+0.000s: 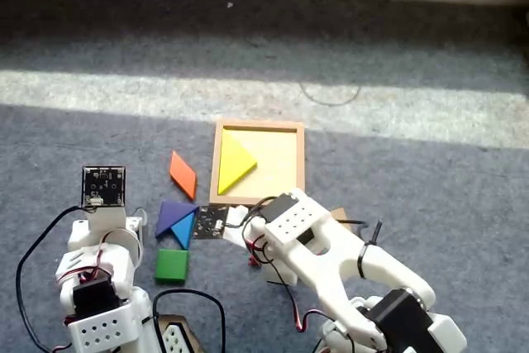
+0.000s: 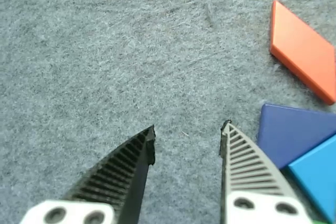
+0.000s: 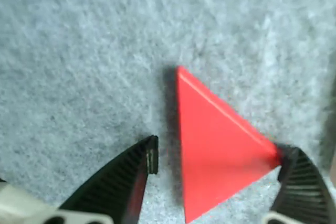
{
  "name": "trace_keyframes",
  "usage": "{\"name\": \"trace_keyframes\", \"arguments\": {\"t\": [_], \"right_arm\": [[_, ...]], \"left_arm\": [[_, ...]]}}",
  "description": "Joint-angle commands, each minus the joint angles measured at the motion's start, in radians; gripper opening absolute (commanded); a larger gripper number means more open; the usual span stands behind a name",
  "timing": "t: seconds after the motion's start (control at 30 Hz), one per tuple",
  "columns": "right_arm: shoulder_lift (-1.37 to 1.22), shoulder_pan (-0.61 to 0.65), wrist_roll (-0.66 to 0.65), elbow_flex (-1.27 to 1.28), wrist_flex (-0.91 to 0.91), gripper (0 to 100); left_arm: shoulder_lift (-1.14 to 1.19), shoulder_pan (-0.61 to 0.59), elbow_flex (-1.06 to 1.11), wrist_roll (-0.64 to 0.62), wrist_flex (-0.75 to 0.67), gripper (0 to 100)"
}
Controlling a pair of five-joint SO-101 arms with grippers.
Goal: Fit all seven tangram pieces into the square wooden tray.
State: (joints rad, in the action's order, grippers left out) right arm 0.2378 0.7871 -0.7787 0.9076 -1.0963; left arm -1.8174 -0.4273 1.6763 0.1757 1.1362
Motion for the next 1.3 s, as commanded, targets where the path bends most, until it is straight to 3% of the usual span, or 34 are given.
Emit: {"name": "trace_keyframes", "arguments": {"t": [0.0,0.53,1.0,1.27], "right_arm": [[0.018,0.005,0.009,-0.001,0.012,30.0],[-0.070,0.004,0.009,0.016,0.022,29.6],[0.054,-0.005,0.006,-0.008,-0.033,29.6],[0.054,-0.005,0.003,-0.007,-0.033,22.3]], "left_arm": [[-0.007,-0.004,0.007,-0.005,-0.029,21],[-0.007,-0.004,0.007,-0.005,-0.029,21],[-0.007,-0.004,0.007,-0.005,-0.029,21],[-0.007,-0.004,0.007,-0.005,-0.029,21]]}}
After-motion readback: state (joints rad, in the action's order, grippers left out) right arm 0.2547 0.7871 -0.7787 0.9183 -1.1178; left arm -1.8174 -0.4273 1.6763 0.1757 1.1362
